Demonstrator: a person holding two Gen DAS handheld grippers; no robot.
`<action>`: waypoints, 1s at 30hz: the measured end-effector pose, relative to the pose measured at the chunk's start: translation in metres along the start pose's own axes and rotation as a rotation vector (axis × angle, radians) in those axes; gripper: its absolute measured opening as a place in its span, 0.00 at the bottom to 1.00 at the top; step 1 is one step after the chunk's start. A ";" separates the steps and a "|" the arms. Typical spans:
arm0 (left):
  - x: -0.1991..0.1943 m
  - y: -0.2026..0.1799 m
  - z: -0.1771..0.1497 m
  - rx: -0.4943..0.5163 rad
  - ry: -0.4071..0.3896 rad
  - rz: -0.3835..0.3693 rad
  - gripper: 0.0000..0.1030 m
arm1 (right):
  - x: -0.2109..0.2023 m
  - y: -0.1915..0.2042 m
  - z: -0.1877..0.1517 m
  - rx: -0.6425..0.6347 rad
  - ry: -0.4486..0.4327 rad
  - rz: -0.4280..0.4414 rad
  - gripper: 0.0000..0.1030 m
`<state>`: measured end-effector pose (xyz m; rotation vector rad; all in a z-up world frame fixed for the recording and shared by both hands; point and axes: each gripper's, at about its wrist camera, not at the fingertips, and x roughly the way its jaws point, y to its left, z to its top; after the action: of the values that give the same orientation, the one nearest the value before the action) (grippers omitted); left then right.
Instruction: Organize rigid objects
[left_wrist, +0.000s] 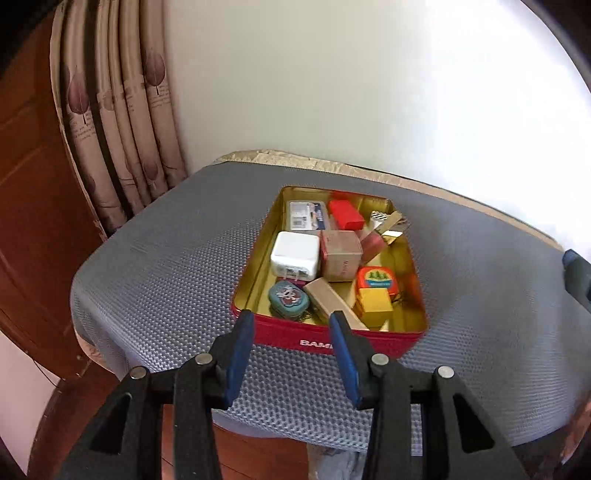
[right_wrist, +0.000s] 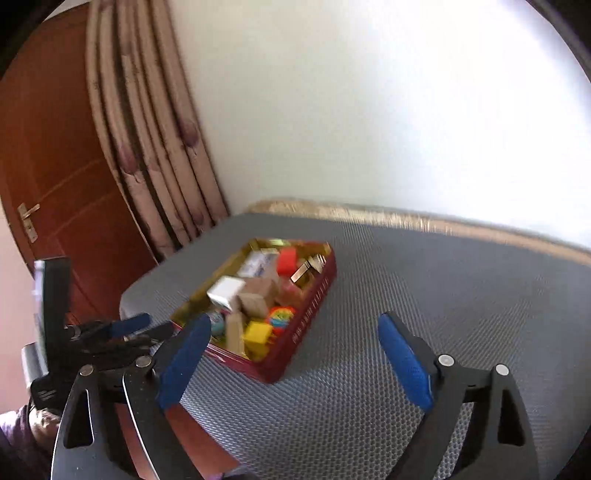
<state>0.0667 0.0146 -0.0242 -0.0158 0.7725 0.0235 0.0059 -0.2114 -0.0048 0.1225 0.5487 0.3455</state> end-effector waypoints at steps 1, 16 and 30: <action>-0.002 0.000 0.001 -0.005 -0.001 -0.005 0.41 | -0.003 0.004 0.002 -0.010 -0.009 -0.004 0.90; -0.073 -0.002 0.010 0.034 -0.188 -0.011 0.68 | -0.069 0.021 -0.012 -0.036 -0.078 -0.052 0.98; -0.131 0.002 0.011 0.045 -0.294 -0.092 0.78 | -0.103 0.026 -0.028 -0.039 -0.071 -0.073 0.98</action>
<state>-0.0192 0.0153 0.0749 -0.0044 0.4778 -0.0776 -0.0983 -0.2228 0.0274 0.0763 0.4745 0.2793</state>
